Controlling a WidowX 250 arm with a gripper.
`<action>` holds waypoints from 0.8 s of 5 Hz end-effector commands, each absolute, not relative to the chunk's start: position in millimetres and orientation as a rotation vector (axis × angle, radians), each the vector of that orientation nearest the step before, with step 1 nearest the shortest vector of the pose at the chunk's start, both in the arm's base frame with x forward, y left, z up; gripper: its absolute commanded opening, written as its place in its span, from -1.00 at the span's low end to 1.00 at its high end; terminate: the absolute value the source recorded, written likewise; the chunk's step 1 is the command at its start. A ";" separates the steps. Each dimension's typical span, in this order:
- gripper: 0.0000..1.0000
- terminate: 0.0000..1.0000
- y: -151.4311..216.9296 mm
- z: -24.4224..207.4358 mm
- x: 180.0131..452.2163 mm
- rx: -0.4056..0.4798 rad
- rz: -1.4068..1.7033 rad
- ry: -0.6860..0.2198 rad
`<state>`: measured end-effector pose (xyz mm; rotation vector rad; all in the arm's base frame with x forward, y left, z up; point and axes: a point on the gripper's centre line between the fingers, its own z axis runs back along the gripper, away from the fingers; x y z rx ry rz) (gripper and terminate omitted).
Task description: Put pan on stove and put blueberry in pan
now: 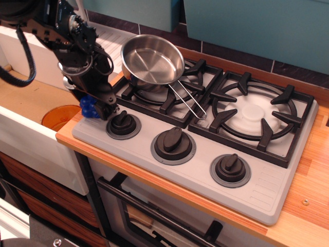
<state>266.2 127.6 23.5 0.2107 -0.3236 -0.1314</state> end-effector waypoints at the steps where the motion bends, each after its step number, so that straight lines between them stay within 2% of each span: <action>1: -1.00 -1.00 124.2 43.8 277.7 0.248 -0.127 -0.288; 2: -1.00 -1.00 122.1 72.8 290.4 0.266 -0.135 -0.280; 4: -1.00 -1.00 110.2 107.8 325.4 0.300 -0.165 -0.268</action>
